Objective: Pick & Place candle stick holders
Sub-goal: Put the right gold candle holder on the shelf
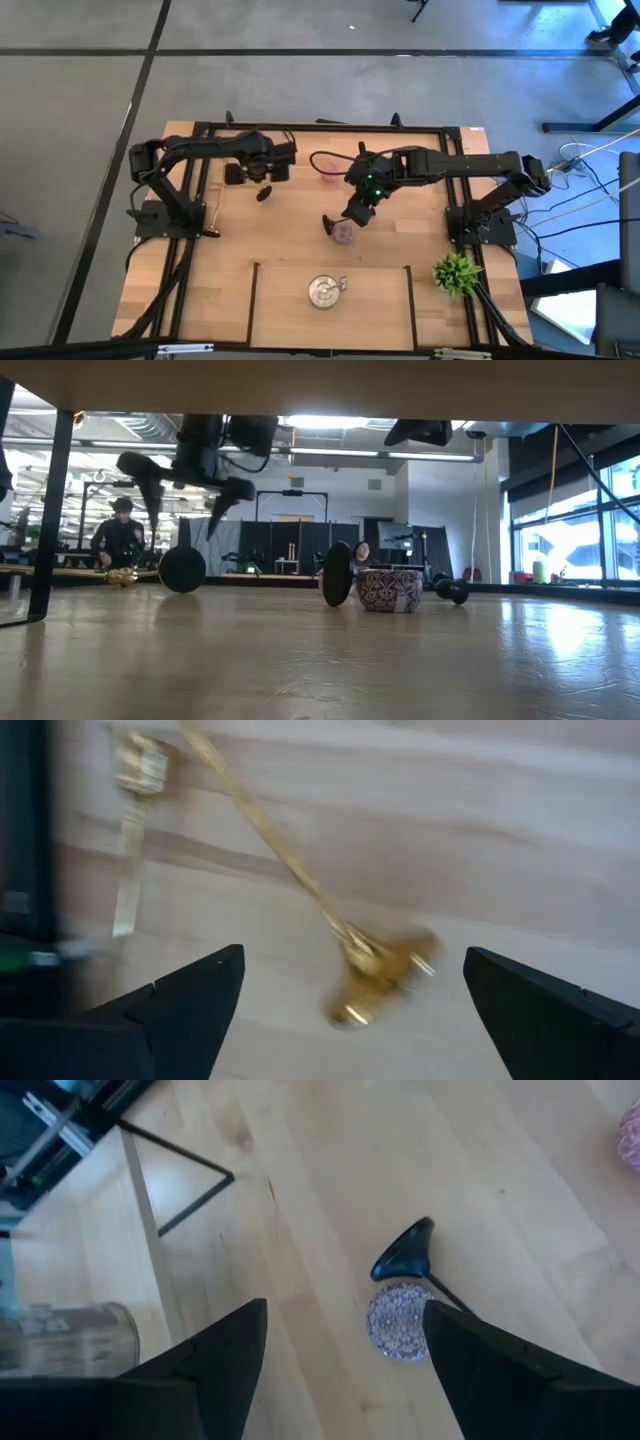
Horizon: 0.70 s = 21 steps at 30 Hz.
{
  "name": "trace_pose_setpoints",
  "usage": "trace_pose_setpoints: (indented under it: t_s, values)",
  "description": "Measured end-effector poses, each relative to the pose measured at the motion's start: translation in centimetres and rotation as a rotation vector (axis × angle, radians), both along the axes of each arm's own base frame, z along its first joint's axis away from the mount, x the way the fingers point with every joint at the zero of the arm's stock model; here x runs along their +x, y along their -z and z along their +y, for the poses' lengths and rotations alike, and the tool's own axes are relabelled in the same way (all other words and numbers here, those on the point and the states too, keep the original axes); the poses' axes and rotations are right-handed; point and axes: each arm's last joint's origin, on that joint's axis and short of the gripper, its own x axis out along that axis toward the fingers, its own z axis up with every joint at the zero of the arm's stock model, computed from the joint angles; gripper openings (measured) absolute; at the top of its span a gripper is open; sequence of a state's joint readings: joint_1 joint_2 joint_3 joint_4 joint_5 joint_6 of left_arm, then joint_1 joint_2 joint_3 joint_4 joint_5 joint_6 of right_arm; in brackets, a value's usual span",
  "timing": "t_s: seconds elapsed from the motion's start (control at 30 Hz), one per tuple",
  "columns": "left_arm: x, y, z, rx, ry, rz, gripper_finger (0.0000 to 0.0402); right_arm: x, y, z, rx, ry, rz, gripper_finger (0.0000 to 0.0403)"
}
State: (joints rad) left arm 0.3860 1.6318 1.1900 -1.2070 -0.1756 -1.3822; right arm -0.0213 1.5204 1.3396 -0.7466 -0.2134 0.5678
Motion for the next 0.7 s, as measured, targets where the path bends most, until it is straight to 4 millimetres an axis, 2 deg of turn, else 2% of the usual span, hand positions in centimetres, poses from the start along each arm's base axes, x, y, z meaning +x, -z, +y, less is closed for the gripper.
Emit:
trace_pose_setpoints:
  t_s: [0.07, 0.33, 0.5, 0.7]
  values:
    - [-0.7, 0.0, 0.9, -0.022, -0.011, 0.031, 0.0366, -0.1, 0.0, 0.2, 0.0, -0.006, 0.007, 0.0273]
    - [-1.6, 0.1, 3.9, -0.056, -0.12, -0.068, 0.0326, -0.1, 0.1, 0.8, 0.0, -0.025, 0.014, 0.0273]
    - [-1.7, 0.3, 4.0, -0.064, -0.207, -0.083, 0.0307, -0.2, 0.2, 0.8, 0.002, -0.021, 0.03, 0.0273]
    - [-3.4, 2.9, 2.6, -0.153, -0.328, -0.104, 0.0305, -0.3, 0.2, 1.0, 0.003, -0.025, 0.041, 0.0273]
